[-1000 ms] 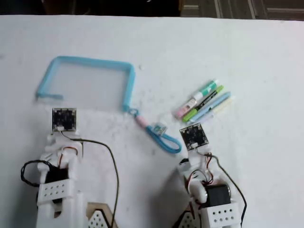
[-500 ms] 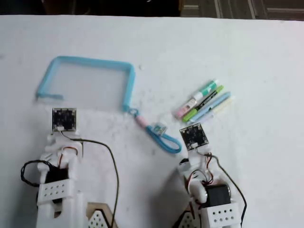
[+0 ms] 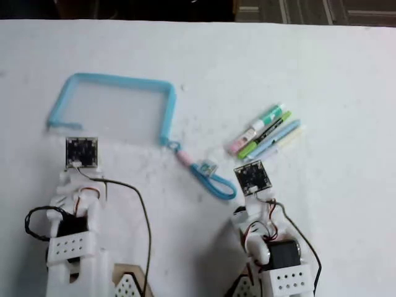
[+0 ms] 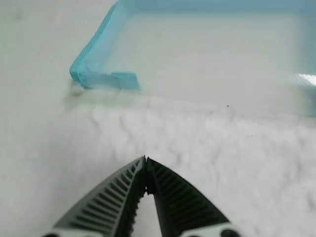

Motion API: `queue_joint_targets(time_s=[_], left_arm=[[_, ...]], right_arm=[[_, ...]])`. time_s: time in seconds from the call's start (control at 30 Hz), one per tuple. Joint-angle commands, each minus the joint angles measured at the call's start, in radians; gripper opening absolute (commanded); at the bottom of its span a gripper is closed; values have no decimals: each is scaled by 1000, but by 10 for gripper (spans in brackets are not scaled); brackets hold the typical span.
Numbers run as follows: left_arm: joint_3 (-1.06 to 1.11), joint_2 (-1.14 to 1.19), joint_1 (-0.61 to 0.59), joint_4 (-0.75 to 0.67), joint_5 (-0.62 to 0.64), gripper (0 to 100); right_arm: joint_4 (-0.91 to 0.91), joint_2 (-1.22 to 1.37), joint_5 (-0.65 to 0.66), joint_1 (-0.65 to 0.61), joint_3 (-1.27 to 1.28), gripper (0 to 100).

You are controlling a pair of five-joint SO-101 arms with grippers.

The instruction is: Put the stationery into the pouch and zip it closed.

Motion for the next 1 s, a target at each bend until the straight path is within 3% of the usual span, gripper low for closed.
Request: queue_joint_targets(time_s=[0.0, 0.2, 0.4, 0.5, 0.57, 0.7, 0.83, 0.97], left_arm=[[-101, -18, 4, 12, 3, 24], [-325, -18, 7, 236, 18, 24], [-675, -13, 99, 583, 261, 24], [-781, -12, 133, 689, 342, 24], [-812, -12, 131, 726, 351, 24], [-776, -10, 130, 766, 347, 24], [-700, -16, 101, 747, 308, 24], [-683, -16, 41, 747, 255, 24]], right_arm=[[2, -7, 5, 7, 8, 18], [2, -7, 2, 1, 8, 18], [2, -7, 0, -56, 8, 18], [-7, -10, 12, -76, 8, 18], [-62, -8, 126, -73, 8, 18], [-136, -5, 479, -18, -71, 17], [-137, 35, 523, 1, -308, 17], [-87, 346, 566, -68, -532, 24]])
